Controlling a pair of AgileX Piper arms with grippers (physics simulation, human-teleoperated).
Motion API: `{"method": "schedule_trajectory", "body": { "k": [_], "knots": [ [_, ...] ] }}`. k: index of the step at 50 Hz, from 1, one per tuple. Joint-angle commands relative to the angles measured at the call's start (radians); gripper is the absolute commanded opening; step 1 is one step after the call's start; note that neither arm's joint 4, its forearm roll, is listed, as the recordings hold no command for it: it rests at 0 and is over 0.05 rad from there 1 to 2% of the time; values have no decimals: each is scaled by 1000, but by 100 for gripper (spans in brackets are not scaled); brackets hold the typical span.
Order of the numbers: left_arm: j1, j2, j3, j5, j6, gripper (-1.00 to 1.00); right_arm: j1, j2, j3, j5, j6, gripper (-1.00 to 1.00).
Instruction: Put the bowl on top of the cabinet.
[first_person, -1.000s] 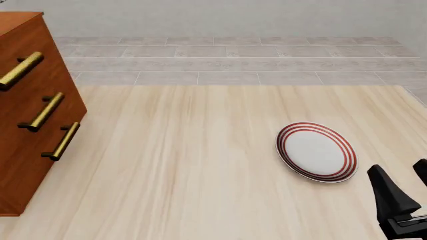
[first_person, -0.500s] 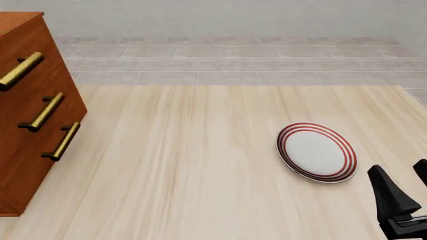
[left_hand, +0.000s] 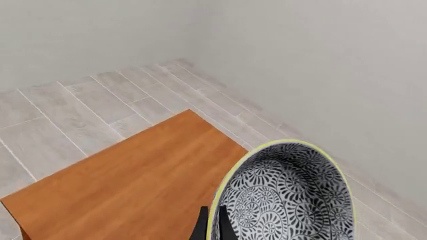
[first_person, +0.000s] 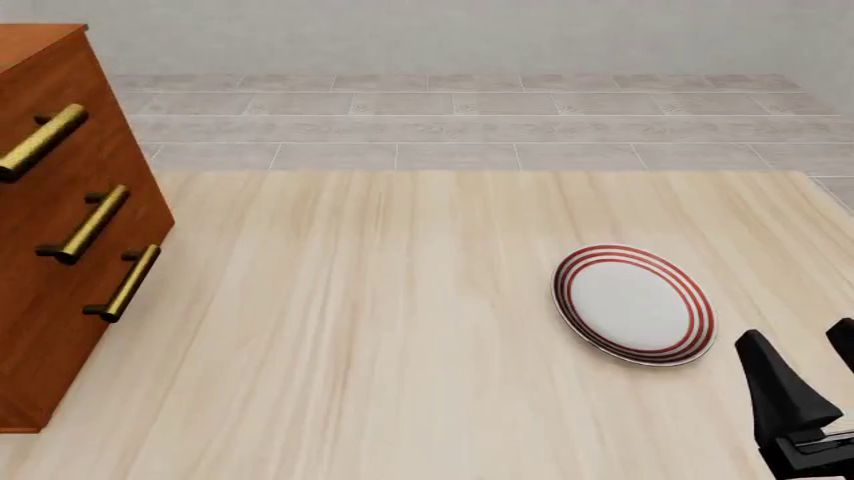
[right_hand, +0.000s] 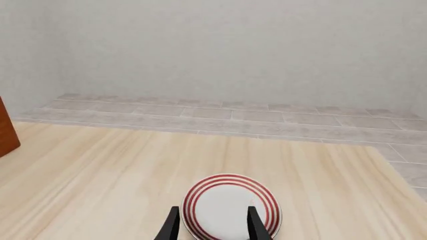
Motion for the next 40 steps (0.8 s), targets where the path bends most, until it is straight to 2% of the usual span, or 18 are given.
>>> {"method": "schedule_trajectory", "body": {
  "k": [1, 22, 40],
  "knots": [
    [51, 53, -8, -45, -1, -100, 0, 0, 0, -4, -1, 100],
    [103, 144, -35, -81, -3, -100, 0, 0, 0, -4, -1, 100],
    [98, 177, -9, -106, 23, -100, 0, 0, 0, -4, -1, 100]
  ]
}}
